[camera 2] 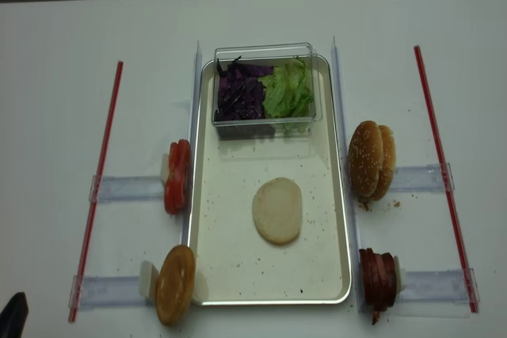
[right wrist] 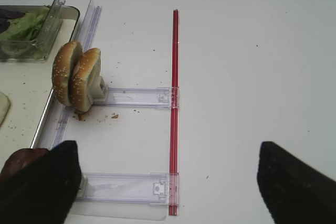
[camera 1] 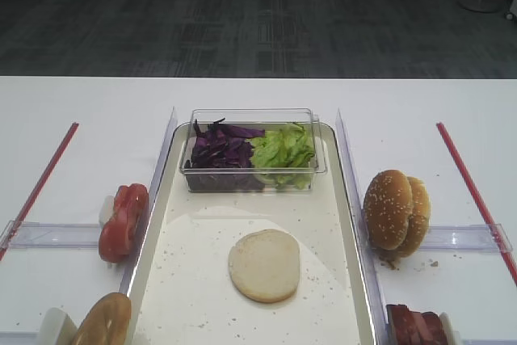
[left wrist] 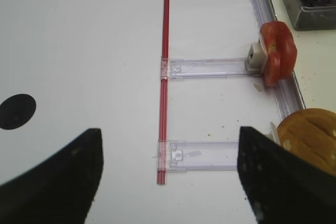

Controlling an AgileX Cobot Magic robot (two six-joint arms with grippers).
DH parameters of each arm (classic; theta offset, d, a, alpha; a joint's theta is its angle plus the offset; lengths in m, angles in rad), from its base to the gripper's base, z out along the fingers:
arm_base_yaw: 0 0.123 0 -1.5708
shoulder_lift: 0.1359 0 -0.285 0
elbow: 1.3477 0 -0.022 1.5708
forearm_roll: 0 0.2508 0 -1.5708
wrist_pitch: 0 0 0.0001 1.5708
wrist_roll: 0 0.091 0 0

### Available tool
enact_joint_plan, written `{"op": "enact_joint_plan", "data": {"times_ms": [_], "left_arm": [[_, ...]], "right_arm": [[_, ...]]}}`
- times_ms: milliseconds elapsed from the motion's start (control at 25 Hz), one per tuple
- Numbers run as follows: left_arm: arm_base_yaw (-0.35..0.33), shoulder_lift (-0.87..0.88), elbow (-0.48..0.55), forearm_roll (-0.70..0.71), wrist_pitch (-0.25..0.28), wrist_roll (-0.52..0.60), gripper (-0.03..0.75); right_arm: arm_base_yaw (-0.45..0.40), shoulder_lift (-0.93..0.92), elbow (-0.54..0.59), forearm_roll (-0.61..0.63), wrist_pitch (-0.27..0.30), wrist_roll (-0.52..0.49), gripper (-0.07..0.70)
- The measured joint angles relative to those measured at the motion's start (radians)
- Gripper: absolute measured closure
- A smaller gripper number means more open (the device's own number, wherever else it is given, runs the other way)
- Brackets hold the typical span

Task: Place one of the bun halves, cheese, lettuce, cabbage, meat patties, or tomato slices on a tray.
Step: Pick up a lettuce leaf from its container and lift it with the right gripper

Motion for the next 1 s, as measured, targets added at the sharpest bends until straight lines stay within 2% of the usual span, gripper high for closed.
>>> {"op": "enact_joint_plan", "data": {"times_ms": [1000], "left_arm": [[0.0,0.0,0.0,0.0,0.0,0.0,0.224]], "right_arm": [[0.0,0.04,0.0,0.0,0.0,0.019,-0.06]]}}
